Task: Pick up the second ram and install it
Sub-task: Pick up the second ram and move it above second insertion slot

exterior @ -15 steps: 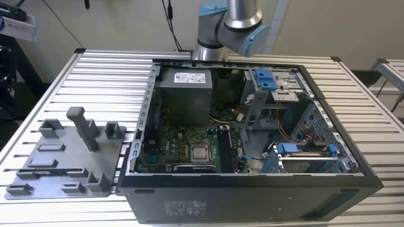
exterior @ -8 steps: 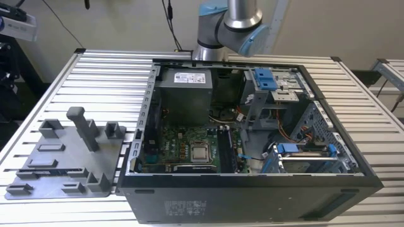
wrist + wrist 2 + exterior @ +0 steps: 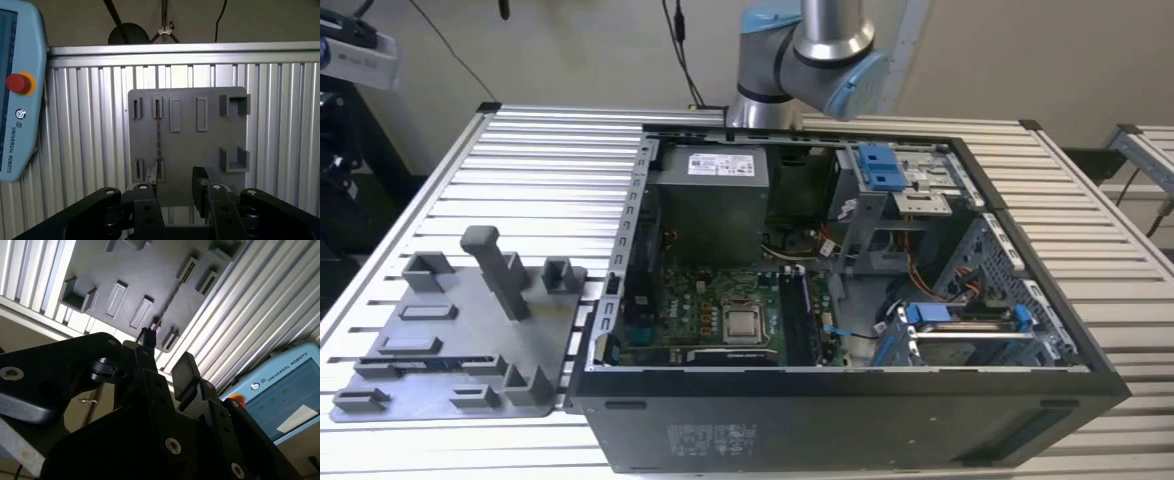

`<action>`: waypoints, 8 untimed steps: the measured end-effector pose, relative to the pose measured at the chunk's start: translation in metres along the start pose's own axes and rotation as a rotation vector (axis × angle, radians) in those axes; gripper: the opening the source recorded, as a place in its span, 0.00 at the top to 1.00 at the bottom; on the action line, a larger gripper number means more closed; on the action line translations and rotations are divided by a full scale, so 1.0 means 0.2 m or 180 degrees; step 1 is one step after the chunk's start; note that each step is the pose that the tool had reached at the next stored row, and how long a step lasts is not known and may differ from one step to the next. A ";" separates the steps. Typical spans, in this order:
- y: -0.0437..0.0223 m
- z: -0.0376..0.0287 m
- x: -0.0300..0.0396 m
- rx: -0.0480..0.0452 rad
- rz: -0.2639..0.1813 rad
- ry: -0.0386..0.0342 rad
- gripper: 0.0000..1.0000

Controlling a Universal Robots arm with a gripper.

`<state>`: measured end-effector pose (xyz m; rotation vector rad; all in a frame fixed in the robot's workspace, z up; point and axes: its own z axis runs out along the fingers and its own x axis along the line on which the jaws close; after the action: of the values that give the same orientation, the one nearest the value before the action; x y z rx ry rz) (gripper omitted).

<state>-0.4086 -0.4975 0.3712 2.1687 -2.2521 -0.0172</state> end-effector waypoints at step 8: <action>-0.001 0.040 0.000 0.0014 -0.0001 0.0000 0.58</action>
<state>-0.4085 -0.4975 0.3632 2.1712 -2.2541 -0.0124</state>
